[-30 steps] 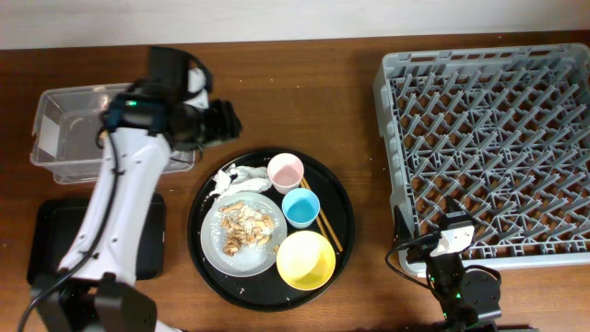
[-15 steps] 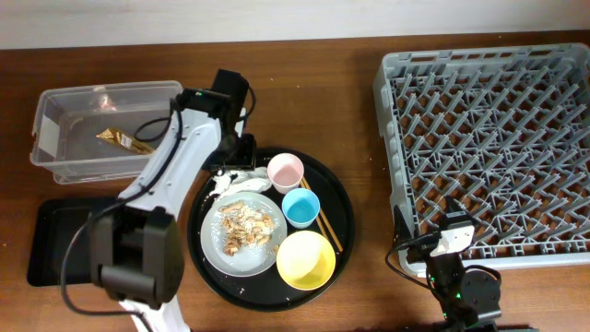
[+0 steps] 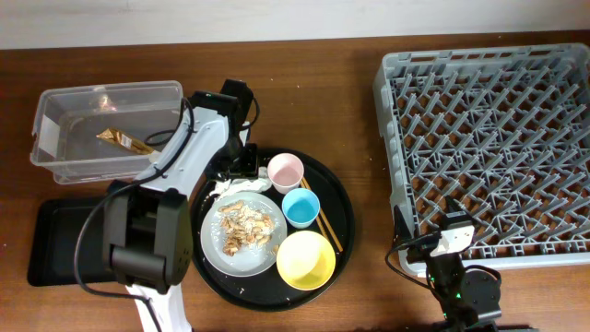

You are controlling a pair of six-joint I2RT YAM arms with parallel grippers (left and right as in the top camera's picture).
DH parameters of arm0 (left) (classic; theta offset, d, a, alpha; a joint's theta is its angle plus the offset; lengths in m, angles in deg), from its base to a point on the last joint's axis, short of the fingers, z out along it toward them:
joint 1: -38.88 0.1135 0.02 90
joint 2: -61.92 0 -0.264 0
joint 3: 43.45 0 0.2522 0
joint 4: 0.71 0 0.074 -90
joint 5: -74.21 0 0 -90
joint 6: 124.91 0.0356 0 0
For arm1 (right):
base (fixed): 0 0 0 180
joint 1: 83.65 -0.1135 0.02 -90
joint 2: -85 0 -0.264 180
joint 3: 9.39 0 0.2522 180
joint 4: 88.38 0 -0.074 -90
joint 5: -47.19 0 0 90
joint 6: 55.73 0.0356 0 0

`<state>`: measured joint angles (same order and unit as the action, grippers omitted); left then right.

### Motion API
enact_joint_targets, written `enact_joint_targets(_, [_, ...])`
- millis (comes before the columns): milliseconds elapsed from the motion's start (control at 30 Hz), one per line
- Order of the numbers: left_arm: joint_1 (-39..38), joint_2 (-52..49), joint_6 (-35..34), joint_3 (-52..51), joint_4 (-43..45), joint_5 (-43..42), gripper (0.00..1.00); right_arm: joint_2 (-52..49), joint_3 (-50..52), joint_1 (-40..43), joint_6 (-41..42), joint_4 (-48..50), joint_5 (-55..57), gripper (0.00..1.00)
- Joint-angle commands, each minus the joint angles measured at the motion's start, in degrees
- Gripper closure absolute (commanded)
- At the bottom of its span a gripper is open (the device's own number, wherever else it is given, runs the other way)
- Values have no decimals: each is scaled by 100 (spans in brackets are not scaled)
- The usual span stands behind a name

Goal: Sort waste into correct bins and load items into the dishwasher rack
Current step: 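Move the left gripper back to the white tissue and grasp it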

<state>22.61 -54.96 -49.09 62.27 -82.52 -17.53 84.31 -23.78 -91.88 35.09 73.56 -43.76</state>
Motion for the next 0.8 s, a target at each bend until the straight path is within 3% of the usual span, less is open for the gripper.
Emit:
enact_joint_targets(0, [17,-157,-293,-20,48,-24,39,33,31,44,-42,-24,52,2])
enact_joint_targets(333, [17,-190,-291,-485,413,111,40,33,31,44,-39,-24,52,2])
enact_joint_targets(467, [17,-190,-203,-557,699,208,47,33,31,42,-39,-24,52,2])
enact_joint_targets(533, [17,-190,-203,-557,748,219,53,33,31,44,-42,-24,52,2])
enact_joint_targets(600, [17,-190,-203,-557,763,219,65,33,31,44,-39,-24,52,2])
enact_joint_targets(700, [13,-190,-205,-557,761,214,99,33,31,44,-39,-24,52,2])
enact_joint_targets(767, [17,-181,-205,-522,730,214,99,33,31,44,-39,-24,52,2])
